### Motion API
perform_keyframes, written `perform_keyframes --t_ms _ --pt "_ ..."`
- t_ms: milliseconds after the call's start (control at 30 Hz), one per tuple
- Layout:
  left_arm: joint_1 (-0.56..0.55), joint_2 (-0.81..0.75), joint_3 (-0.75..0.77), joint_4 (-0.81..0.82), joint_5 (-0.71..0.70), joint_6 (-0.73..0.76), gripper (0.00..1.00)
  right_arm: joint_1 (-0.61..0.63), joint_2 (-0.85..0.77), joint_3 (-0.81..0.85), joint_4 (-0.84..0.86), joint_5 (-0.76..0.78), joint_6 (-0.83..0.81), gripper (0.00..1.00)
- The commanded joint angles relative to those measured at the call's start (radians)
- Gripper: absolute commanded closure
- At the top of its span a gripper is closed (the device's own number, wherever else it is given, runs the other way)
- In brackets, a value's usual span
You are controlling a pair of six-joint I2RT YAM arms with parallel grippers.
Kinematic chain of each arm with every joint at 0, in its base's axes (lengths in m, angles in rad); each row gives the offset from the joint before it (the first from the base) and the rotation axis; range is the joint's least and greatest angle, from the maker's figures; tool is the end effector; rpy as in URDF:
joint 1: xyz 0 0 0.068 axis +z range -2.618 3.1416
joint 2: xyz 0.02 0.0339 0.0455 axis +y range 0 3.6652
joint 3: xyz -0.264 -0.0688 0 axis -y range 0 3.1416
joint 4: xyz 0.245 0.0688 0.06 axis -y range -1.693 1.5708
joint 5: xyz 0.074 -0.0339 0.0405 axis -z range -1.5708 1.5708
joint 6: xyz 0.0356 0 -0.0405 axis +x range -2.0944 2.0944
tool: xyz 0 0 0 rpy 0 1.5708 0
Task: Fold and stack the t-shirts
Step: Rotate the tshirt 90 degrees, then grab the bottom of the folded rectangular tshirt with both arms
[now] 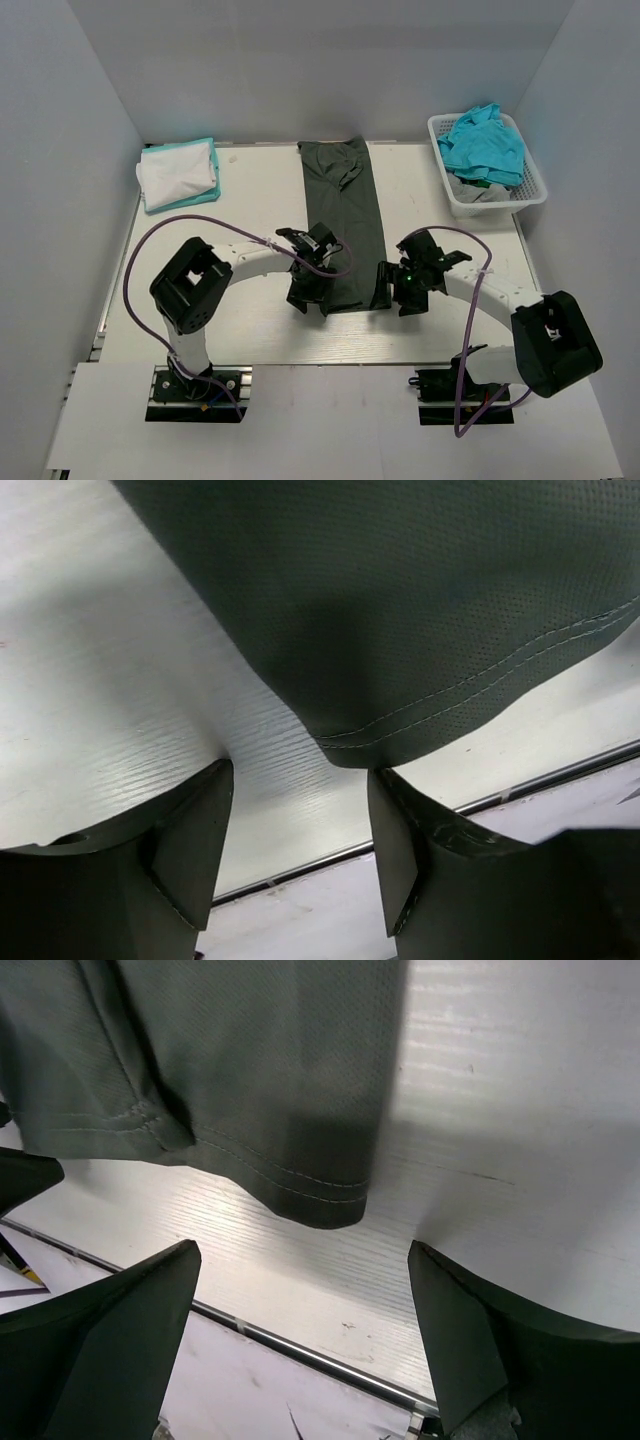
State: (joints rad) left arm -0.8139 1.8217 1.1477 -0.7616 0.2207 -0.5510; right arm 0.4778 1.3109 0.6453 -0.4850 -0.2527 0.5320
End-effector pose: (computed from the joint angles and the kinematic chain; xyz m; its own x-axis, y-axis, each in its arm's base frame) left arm 0.2203 -0.2446 0.1555 -0.9617 0.2742 -0.0013 0.2654 0.9297 -0.2554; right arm 0.1967 0.1119 0.1655 -0.9705 0.0505 -0.2358 -0.0505 0.9135 0.4037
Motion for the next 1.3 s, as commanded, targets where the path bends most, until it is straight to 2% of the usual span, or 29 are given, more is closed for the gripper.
perform_keyframes --t_ms 0,100,233,300,400,533,567,600,633,667,700,767,833,933,1100,1267 --pt "-0.025 0.028 0.029 0.008 -0.026 -0.021 0.34 -0.004 0.008 -0.018 0.034 -0.022 -0.003 0.10" --pt "-0.034 0.050 0.056 0.009 -0.026 -0.021 0.38 -0.005 0.025 -0.018 0.039 -0.004 0.000 0.10" --pt "-0.045 0.094 0.084 -0.013 -0.046 -0.010 0.55 -0.004 0.051 0.000 0.051 0.013 0.003 0.13" --pt "-0.045 0.105 0.093 -0.013 -0.046 -0.010 0.57 -0.005 0.060 0.007 0.066 0.010 0.002 0.14" --pt "-0.045 0.126 0.104 -0.013 -0.046 -0.001 0.67 -0.004 0.097 0.024 0.078 0.020 -0.006 0.16" --pt "-0.045 0.146 0.139 -0.013 -0.046 -0.001 0.88 -0.002 0.157 0.059 0.088 0.027 -0.029 0.28" --pt "-0.045 0.155 0.139 -0.024 -0.056 -0.001 0.96 -0.004 0.171 0.063 0.089 0.055 -0.033 0.32" --pt "-0.045 0.156 0.150 -0.024 -0.057 0.008 1.00 -0.001 0.175 0.071 0.085 0.064 -0.039 0.38" --pt "-0.045 0.156 0.161 -0.033 -0.057 0.008 1.00 -0.004 0.189 0.077 0.079 0.072 -0.037 0.47" --pt "-0.045 0.156 0.161 -0.044 -0.066 0.008 1.00 -0.005 0.192 0.080 0.085 0.078 -0.038 0.59" --pt "-0.045 0.156 0.161 -0.044 -0.066 0.008 1.00 -0.001 0.194 0.080 0.085 0.075 -0.040 0.81" --pt "-0.045 0.130 0.161 -0.067 -0.066 -0.010 1.00 -0.002 0.186 0.080 0.071 0.078 -0.041 1.00" --pt "-0.045 0.091 0.152 -0.067 -0.066 -0.044 1.00 -0.001 0.171 0.083 0.050 0.073 -0.046 1.00" --pt "-0.045 0.022 0.109 -0.091 -0.034 -0.069 1.00 0.007 0.120 0.056 -0.004 -0.023 -0.064 1.00" --pt "-0.083 -0.084 -0.012 -0.117 0.046 -0.113 1.00 0.057 -0.064 -0.065 -0.056 -0.170 -0.006 1.00" --pt "-0.122 -0.116 0.021 -0.212 0.059 -0.133 1.00 0.123 -0.177 -0.075 -0.124 -0.186 0.069 1.00"
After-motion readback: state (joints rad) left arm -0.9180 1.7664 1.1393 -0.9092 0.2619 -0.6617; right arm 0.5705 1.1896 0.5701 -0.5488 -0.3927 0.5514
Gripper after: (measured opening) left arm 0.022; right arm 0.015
